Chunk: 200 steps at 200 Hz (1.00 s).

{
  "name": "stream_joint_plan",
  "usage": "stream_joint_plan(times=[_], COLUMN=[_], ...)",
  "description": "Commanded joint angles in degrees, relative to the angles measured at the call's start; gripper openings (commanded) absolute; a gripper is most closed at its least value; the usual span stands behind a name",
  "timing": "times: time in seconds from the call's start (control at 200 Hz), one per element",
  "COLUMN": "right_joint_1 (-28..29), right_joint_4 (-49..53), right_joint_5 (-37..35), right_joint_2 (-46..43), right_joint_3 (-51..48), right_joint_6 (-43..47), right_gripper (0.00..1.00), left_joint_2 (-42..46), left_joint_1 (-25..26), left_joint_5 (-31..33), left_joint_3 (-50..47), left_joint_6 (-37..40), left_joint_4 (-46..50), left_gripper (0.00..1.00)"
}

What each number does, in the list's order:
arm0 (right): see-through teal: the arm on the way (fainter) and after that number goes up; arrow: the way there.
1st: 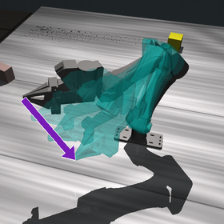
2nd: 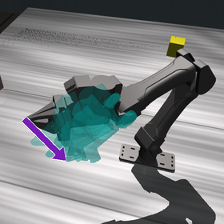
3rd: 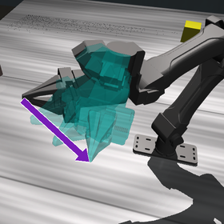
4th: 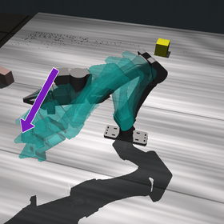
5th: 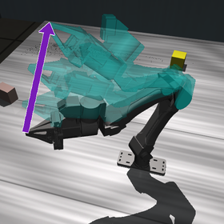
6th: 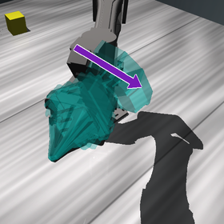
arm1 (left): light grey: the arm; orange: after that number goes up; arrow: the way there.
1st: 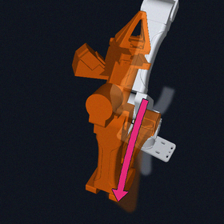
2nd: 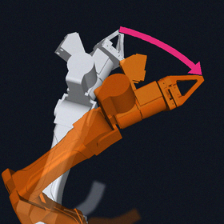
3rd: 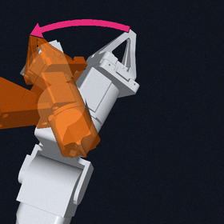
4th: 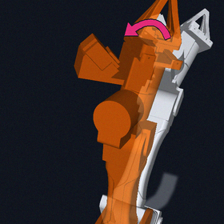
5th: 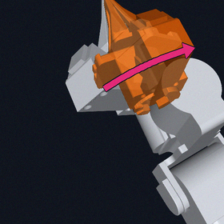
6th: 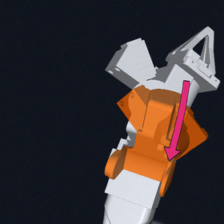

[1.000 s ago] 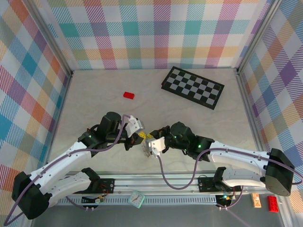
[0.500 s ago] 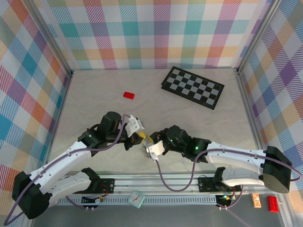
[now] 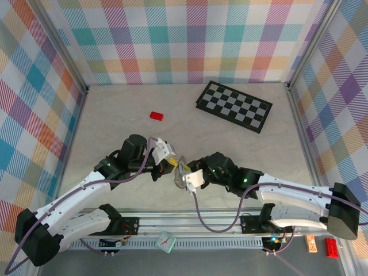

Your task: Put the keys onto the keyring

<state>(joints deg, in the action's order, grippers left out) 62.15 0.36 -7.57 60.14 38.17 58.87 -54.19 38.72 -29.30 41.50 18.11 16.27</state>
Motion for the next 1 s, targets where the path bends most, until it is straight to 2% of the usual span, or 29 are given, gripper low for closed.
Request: stream_joint_plan(times=[0.0,0.205,0.375,0.585,0.995], right_joint_1=[-2.28,-7.04,-8.58,-8.56,-8.5], right_joint_4=[5.5,7.11,9.0,6.82,5.07], right_joint_5=[8.36,19.82,26.72,27.32,27.53], right_joint_2=[-1.9,-2.75,-1.75,-0.95,1.95], right_joint_3=[2.93,4.08,6.47,6.77,7.67], right_joint_6=[-13.28,-21.29,-21.82,-20.75,-18.27], right_gripper=[0.0,0.0,0.0,0.0,0.0], left_joint_2=[3.58,6.83,8.84,8.59,6.47], left_joint_1=[0.38,0.89,1.33,1.45,1.57], left_joint_5=[-0.23,-1.96,-2.74,-4.18,-5.78], left_joint_3=[-1.91,-4.8,-6.17,-6.25,-5.21], left_joint_6=[3.75,11.6,19.25,24.41,24.29], left_joint_4=[-5.49,-8.07,-8.77,-8.93,-6.49], left_gripper=[0.0,0.0,0.0,0.0,0.0])
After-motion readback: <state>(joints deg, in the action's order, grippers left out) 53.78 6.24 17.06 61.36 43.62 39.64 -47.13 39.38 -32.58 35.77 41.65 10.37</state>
